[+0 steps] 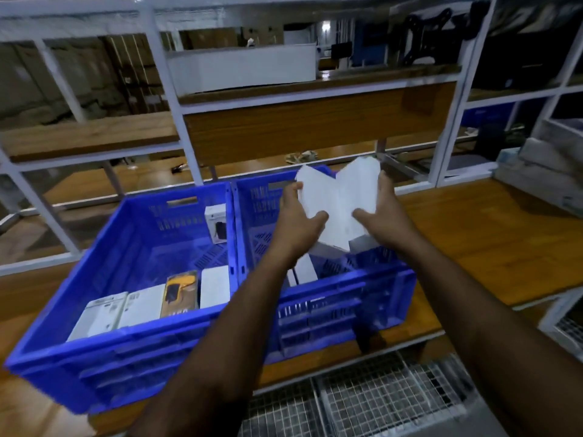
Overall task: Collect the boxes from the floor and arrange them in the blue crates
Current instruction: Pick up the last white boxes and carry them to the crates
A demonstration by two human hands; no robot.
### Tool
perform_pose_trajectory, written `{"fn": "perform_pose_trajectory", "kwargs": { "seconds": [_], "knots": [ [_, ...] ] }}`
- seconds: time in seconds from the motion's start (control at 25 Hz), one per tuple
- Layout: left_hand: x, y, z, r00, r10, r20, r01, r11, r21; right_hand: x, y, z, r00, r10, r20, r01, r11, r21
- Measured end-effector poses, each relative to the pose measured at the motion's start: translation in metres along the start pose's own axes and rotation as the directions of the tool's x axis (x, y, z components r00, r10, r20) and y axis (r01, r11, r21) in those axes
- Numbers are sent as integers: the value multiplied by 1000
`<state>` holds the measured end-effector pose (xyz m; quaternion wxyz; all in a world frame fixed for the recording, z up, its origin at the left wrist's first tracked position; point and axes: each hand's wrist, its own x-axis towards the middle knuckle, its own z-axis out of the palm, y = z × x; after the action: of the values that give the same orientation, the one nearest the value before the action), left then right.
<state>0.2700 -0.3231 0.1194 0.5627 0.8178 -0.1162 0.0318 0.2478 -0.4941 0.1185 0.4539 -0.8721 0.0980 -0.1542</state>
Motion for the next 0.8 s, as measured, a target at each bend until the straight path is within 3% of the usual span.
{"fn": "perform_pose_trajectory", "kwargs": {
  "seconds": [0.2, 0.4, 0.6, 0.72, 0.8],
  "knots": [
    [26, -25, 37, 998, -29, 58, 3, 915, 403, 26, 24, 29, 978, 104, 179, -15, 897, -441],
    [40, -46, 62, 942, -213, 259, 68, 878, 475, 47, 42, 55, 864, 374, 338, -34, 712, -701],
    [49, -52, 61, 828, -341, 445, -28, 768, 640, 52, 42, 58, 709, 425, 563, 213, 632, -745],
    [60, -62, 52, 772, -455, 443, 94, 772, 629, 60, 46, 61, 635, 416, 651, 343, 603, -721],
    [69, -64, 45, 786, -462, 411, 136, 777, 615, 75, 45, 60, 628, 387, 675, 428, 553, -715]
  ]
}}
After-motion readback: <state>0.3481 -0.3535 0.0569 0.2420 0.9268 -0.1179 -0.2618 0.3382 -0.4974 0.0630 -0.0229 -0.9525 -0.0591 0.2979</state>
